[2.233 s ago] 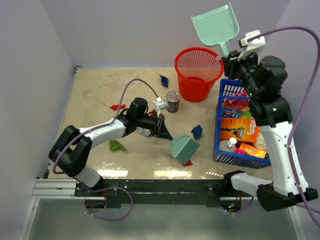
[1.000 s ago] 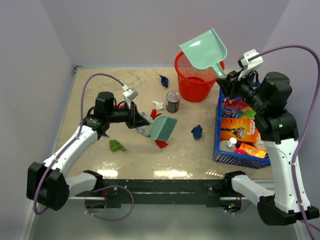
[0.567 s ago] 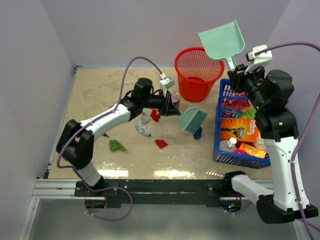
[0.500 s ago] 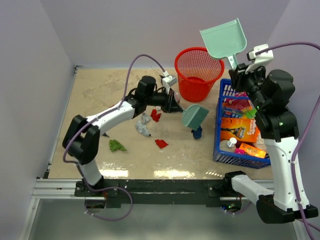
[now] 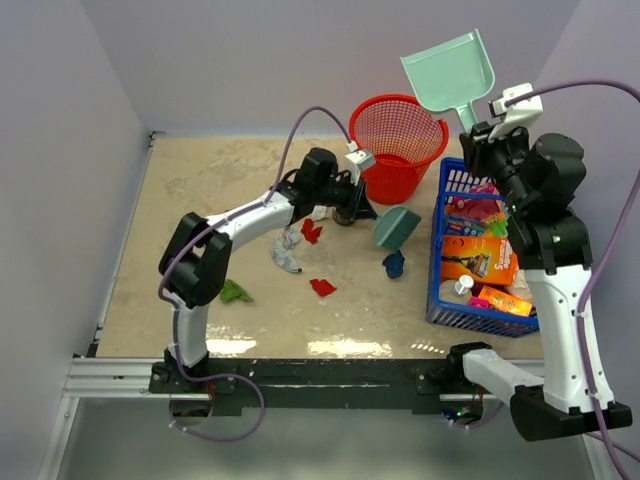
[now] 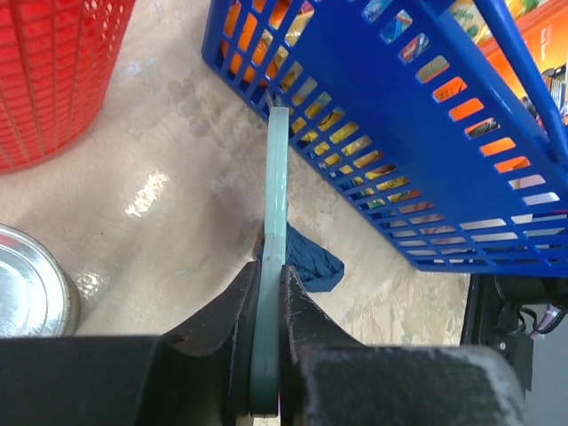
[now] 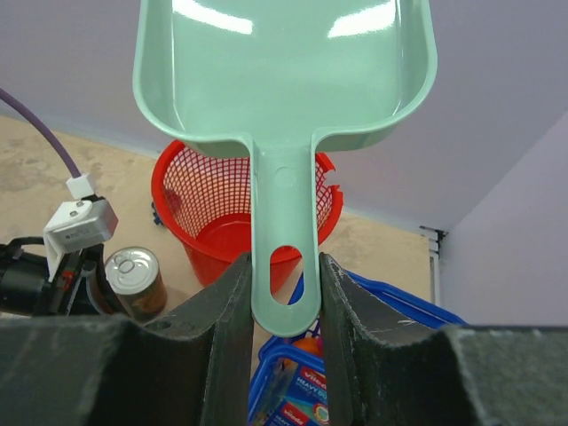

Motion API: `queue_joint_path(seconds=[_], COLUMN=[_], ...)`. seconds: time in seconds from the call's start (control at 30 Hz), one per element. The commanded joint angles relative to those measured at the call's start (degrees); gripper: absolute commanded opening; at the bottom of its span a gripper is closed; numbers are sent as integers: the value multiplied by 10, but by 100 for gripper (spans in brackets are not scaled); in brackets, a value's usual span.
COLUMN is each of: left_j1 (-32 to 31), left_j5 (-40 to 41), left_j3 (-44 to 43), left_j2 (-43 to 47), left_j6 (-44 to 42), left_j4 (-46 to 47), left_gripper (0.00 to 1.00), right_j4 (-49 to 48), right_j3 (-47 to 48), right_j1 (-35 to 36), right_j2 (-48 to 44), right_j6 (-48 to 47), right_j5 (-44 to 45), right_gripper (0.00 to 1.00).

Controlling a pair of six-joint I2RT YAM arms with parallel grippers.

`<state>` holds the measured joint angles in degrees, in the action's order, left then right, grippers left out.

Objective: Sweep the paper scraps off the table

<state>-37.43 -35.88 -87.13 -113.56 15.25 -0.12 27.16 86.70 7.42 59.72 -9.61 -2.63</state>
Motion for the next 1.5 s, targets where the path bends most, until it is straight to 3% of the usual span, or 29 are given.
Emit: queue_joint_path(seconds=[0.0,0.07,0.23,0.33,0.5,0.6,0.7,0.87,1.1,1.23,1.47], left_j1=[-2,-1,2,23,106,170,217,273,300,356,417], left_j5=[-13,-1,24,13,-13,-32,8,6,38,57,-15], left_j3=[0,0,-2,39,117,145,174,182,162,187,196], left_j2=[3,11,47,88,170,243,314,388,387,379,406], left_j6=[-32,-61,-180,-212,-260,-341,-421,-452,-405,-372,-310], left_j4=[-14,-43,-189,-254,-374,-468,-531,-554,-521,-467,-388], left_gripper=[0,0,0,0,0,0,0,0,0,0,0], right_j4=[-40,-33,-42,-67,-86,-87,-78,-53,101,217,250], right_j3=[-8,-7,-21,-25,-5,3,-7,-58,-78,-72,-85], right_j1=[-3,-3,-3,-2,-2,7,40,128,138,142,181], right_j2=[14,21,28,40,83,101,104,81,51,63,81], right_j6=[-18,-45,-61,-60,-61,-68,-83,-132,-182,-248,-286], right_j5=[-33,-79,-78,-84,-110,-127,-132,-144,-199,-293,-283], right_gripper=[0,0,0,0,0,0,0,0,0,0,0])
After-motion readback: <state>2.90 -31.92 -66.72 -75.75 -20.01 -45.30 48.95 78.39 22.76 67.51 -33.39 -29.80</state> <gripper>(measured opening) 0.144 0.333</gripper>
